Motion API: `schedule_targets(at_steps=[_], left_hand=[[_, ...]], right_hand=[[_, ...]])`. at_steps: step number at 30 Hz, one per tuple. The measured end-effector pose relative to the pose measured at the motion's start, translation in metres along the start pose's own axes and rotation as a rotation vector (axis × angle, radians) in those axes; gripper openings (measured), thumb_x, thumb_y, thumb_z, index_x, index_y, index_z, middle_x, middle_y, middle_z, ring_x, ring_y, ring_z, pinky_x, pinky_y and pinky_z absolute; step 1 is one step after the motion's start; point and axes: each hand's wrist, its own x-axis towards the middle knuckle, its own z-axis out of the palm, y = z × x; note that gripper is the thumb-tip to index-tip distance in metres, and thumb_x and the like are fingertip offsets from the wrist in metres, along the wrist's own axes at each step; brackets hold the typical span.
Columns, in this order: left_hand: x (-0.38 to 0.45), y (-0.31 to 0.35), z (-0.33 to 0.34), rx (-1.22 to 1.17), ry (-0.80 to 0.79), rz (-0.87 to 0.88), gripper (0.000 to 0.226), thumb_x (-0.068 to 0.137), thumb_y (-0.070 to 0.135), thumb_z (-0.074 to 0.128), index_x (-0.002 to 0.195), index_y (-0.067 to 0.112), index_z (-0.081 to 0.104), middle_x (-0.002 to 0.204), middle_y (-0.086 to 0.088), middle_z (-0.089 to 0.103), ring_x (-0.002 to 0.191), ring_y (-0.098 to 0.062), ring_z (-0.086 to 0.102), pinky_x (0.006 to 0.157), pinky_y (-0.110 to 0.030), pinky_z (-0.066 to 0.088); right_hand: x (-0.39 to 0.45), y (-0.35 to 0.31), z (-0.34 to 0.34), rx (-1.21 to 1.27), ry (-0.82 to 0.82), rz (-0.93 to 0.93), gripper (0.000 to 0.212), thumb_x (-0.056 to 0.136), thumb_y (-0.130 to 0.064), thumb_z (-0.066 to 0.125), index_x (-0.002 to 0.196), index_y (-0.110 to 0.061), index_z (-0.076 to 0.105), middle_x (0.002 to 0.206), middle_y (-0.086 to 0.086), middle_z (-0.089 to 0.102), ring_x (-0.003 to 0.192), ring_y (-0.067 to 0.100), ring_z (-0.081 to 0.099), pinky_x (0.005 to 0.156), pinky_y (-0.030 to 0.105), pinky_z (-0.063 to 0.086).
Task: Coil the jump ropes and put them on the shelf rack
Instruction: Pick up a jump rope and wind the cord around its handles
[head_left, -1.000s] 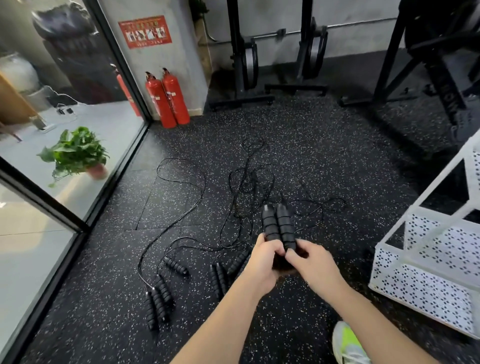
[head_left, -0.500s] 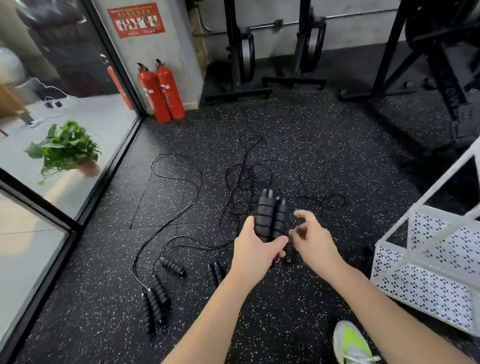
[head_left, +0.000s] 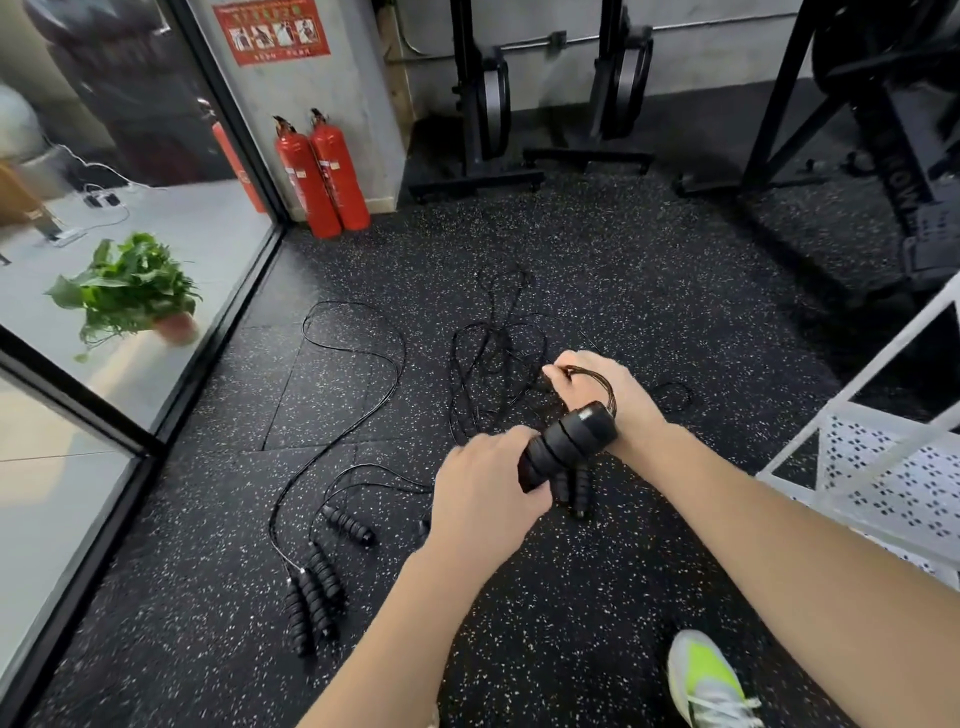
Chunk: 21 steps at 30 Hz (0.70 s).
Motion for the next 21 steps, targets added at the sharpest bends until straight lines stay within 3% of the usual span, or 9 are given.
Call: schedule_targets(at_steps=[2,5,9,13,16,18,21], left_hand=[[0.002,-0.009,0.007,0.054,0.049,0.079,0.026,0.083,0.032,0.070,0.109,0.029,0.064,0.116,0.012,0.062,0.111,-0.018,0.054,0.088,-0.034,0.041],[0.004,-0.017,0.019,0.131,0.037,0.170,0.037,0.076,0.030,0.078,0.110,0.024,0.065,0.150,0.002,0.048,0.140,-0.026,0.039,0.106,-0.047,0.040],[0.004,-0.006,0.025,0.094,0.062,0.326,0.038,0.073,0.027,0.081,0.104,0.021,0.061,0.162,-0.012,0.033,0.154,-0.033,0.021,0.112,-0.052,0.036],[0.014,0.005,0.020,0.033,0.047,0.453,0.039,0.074,0.026,0.083,0.108,0.016,0.068,0.167,-0.017,0.021,0.158,-0.033,0.009,0.124,-0.045,0.019],[0.028,0.016,0.011,0.079,-0.009,0.521,0.048,0.073,0.025,0.084,0.116,0.008,0.072,0.157,-0.017,0.043,0.150,-0.033,0.033,0.126,-0.046,0.019],[0.036,0.024,0.000,0.134,-0.042,0.544,0.040,0.073,0.026,0.082,0.109,0.010,0.074,0.128,-0.011,0.066,0.128,-0.029,0.057,0.124,-0.048,0.026],[0.040,0.030,-0.021,0.157,-0.071,0.550,0.033,0.073,0.024,0.082,0.101,0.010,0.073,0.098,-0.007,0.066,0.101,-0.032,0.063,0.108,-0.045,0.043]], right_hand=[[-0.005,0.004,-0.019,-0.076,-0.094,-0.060,0.027,0.103,-0.038,0.053,0.093,-0.015,0.062,0.088,-0.003,0.060,0.085,0.023,0.059,0.084,0.037,0.045],[-0.018,0.004,-0.048,-0.097,-0.120,-0.166,0.024,0.102,-0.041,0.055,0.099,-0.019,0.065,0.090,-0.004,0.063,0.084,0.021,0.059,0.082,0.039,0.048],[-0.043,-0.011,-0.077,-0.058,-0.034,-0.330,0.020,0.100,-0.040,0.057,0.097,-0.022,0.067,0.089,-0.007,0.067,0.083,0.014,0.062,0.080,0.036,0.052],[-0.068,-0.016,-0.093,0.022,0.020,-0.551,0.014,0.099,-0.029,0.066,0.105,-0.019,0.073,0.095,-0.008,0.072,0.087,0.006,0.067,0.083,0.027,0.054],[-0.076,-0.018,-0.095,0.077,-0.009,-0.615,0.015,0.097,-0.017,0.069,0.112,-0.015,0.074,0.102,-0.007,0.071,0.096,0.004,0.066,0.091,0.021,0.051],[-0.076,-0.021,-0.101,0.080,-0.020,-0.567,0.026,0.097,-0.012,0.067,0.122,-0.018,0.071,0.108,-0.007,0.070,0.101,0.000,0.064,0.093,0.022,0.050],[-0.072,-0.030,-0.115,0.168,-0.120,-0.313,0.031,0.100,-0.017,0.060,0.130,-0.018,0.066,0.113,-0.008,0.069,0.100,-0.005,0.061,0.094,0.022,0.051]])
